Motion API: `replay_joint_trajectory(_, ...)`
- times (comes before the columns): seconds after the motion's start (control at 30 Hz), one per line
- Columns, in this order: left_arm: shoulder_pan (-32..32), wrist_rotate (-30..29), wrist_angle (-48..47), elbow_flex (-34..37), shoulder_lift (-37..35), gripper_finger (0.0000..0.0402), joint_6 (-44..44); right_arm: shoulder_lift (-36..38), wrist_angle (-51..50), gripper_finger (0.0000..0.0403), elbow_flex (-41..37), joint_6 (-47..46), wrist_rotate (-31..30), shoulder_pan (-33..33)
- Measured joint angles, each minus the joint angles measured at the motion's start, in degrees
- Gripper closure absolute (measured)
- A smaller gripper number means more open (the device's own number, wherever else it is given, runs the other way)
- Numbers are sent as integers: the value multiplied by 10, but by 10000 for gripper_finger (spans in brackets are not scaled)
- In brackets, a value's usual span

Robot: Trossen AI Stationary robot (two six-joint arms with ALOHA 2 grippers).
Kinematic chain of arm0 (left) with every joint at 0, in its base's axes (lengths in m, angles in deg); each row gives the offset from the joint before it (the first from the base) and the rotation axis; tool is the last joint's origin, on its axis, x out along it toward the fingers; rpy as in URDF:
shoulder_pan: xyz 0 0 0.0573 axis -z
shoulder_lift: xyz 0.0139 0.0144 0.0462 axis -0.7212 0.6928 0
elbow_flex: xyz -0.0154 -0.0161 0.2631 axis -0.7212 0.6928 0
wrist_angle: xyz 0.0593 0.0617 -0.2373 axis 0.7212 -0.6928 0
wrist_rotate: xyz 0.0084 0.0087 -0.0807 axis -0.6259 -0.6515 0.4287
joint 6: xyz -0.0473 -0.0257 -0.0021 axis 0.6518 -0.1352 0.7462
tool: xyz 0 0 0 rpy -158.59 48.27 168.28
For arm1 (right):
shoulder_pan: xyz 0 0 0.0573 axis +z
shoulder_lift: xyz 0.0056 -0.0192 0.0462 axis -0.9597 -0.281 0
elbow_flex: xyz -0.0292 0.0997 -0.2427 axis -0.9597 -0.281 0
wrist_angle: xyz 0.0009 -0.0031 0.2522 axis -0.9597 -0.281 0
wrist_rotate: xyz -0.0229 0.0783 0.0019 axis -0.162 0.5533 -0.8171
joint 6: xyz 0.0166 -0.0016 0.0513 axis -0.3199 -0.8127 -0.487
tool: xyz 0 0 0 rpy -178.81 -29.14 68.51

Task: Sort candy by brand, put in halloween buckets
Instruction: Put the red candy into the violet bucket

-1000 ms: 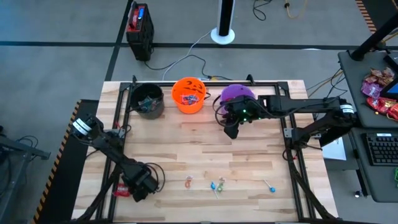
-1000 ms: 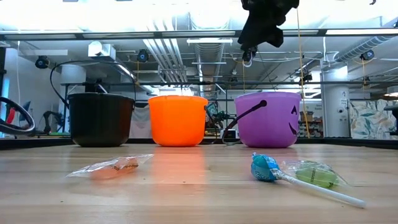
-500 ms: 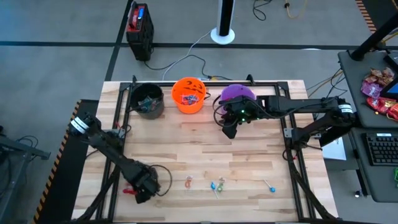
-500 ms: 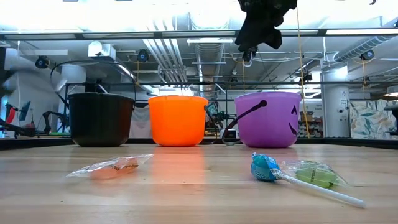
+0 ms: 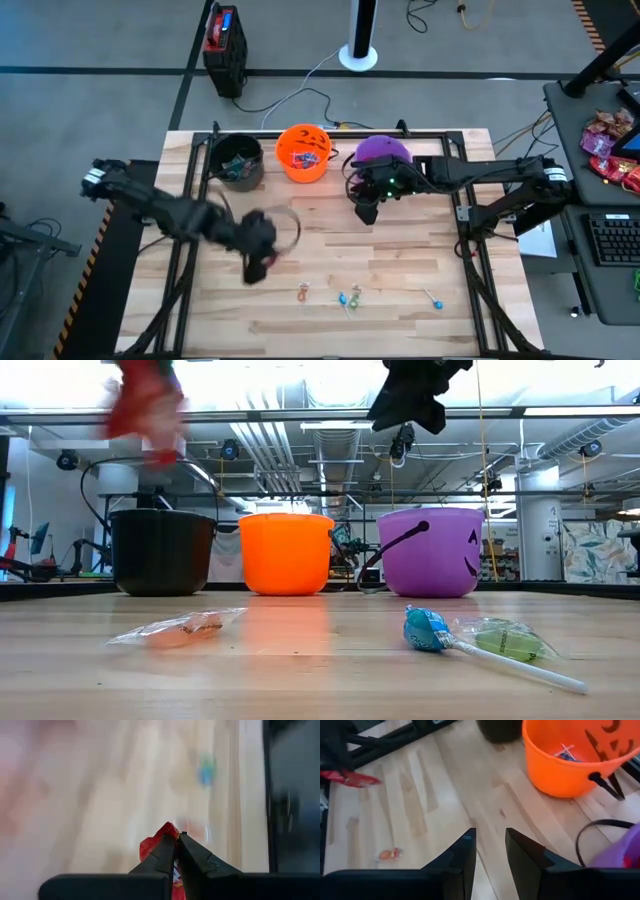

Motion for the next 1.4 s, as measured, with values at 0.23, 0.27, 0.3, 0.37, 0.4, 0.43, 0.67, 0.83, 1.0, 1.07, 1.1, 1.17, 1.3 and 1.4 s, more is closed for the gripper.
replay_joint_trajectory(0.23, -115, -5, 253, 10, -34, 402, -54, 0, 64, 304, 0, 25, 0, 46)
replay_joint_trajectory(0.27, -123, -4, 289, 11, -32, 402, -62, 0, 79, 304, 0, 35, -1, 54)
replay_joint_trajectory(0.3, -129, -4, 320, 13, -30, 402, -69, 0, 94, 303, 0, 44, -8, 63)
replay_joint_trajectory(0.37, -137, -4, 368, 16, -25, 401, -78, 0, 118, 304, 0, 64, -38, 84)
replay_joint_trajectory(0.4, -140, -3, 384, 18, -22, 401, -78, 0, 129, 305, 0, 79, -55, 95)
replay_joint_trajectory(0.43, -142, -3, 395, 21, -18, 401, -74, 0, 141, 306, 0, 93, -71, 106)
replay_joint_trajectory(0.67, -143, 52, 513, 53, 13, 401, -48, 0, 198, 289, 6, 85, -124, 142)
replay_joint_trajectory(0.83, -143, 95, 522, 55, 31, 401, -96, 1, 195, 242, 8, 13, 14, 130)
replay_joint_trajectory(1.0, -143, 119, 528, 55, 32, 401, -108, 0, 165, 200, 9, 2, 49, 130)
replay_joint_trajectory(1.07, -143, 120, 532, 55, 31, 401, -108, -2, 167, 190, 8, -2, 62, 130)
replay_joint_trajectory(1.1, -143, 121, 539, 55, 30, 401, -108, -4, 168, 186, 8, -2, 63, 130)
replay_joint_trajectory(1.17, -143, 136, 559, 55, 30, 401, -111, -9, 169, 182, 8, 3, 65, 130)
replay_joint_trajectory(1.3, -143, 142, 588, 55, 39, 401, -122, -31, 185, 184, 8, 18, 88, 130)
replay_joint_trajectory(1.4, -143, 152, 595, 55, 50, 401, -124, -48, 205, 195, 7, 31, 106, 130)
